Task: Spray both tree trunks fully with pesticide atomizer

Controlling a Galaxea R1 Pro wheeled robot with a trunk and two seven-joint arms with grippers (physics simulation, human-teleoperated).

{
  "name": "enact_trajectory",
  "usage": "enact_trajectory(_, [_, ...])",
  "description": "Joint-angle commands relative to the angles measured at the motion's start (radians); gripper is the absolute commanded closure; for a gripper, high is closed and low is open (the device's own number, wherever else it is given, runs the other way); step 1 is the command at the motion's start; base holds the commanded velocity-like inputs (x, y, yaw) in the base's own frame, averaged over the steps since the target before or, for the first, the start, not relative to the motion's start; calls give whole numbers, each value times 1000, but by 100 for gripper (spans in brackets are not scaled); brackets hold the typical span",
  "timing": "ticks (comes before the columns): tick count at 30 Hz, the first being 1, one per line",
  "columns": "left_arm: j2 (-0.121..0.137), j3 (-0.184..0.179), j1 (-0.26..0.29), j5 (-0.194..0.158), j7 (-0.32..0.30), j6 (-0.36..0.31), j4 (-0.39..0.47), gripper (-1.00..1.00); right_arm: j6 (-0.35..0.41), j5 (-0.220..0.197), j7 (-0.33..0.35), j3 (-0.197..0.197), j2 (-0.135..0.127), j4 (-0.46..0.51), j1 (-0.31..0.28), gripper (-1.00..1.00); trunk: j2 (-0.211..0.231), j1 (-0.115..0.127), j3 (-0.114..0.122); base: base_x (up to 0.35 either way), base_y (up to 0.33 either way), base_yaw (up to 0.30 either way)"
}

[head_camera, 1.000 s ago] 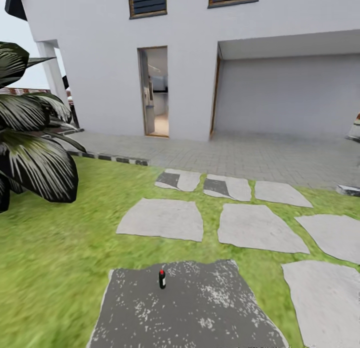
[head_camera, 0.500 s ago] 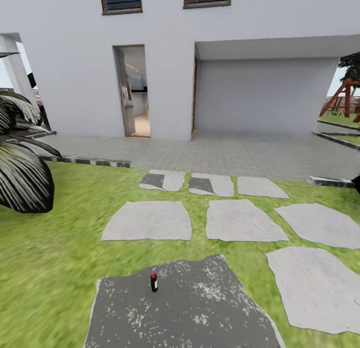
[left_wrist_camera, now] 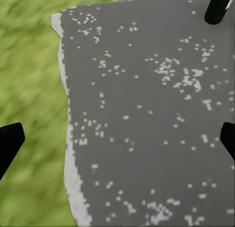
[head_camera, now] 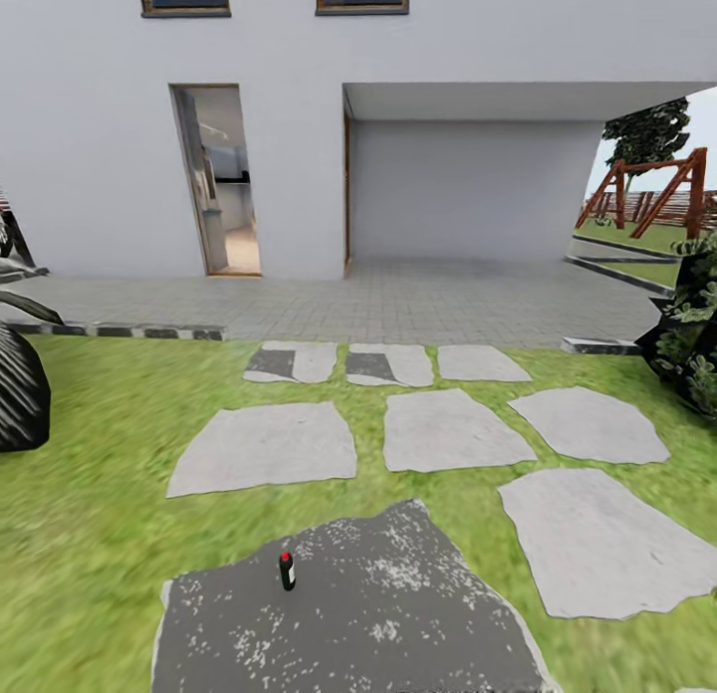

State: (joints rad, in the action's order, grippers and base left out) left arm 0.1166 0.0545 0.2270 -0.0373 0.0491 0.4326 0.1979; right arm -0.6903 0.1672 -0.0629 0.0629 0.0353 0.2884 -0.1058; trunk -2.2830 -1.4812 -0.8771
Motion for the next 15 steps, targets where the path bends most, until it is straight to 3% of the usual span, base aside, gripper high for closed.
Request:
enact_trajectory(1, [0, 0, 0, 0, 0, 0, 0, -100, 0, 0, 0, 0, 0, 0, 0, -100, 0, 0, 0, 0, 294, -260])
enact_trajectory(6, [0, 1, 0, 0, 0, 1, 3, -100, -1, 0, 0, 1, -1, 0, 0, -100, 0, 0, 0, 0, 277, -260])
enact_trajectory(10, [-4, 3, 6, -3, 0, -2, 13, -100, -1, 0, 0, 1, -1, 0, 0, -100, 0, 0, 0, 0, 99, -172])
enact_trajectory(15, [-21, 3, 83, -8, 1, -16, 62, -100, -2, 0, -1, 1, -2, 0, 0, -100, 0, 0, 0, 0, 13, -26])
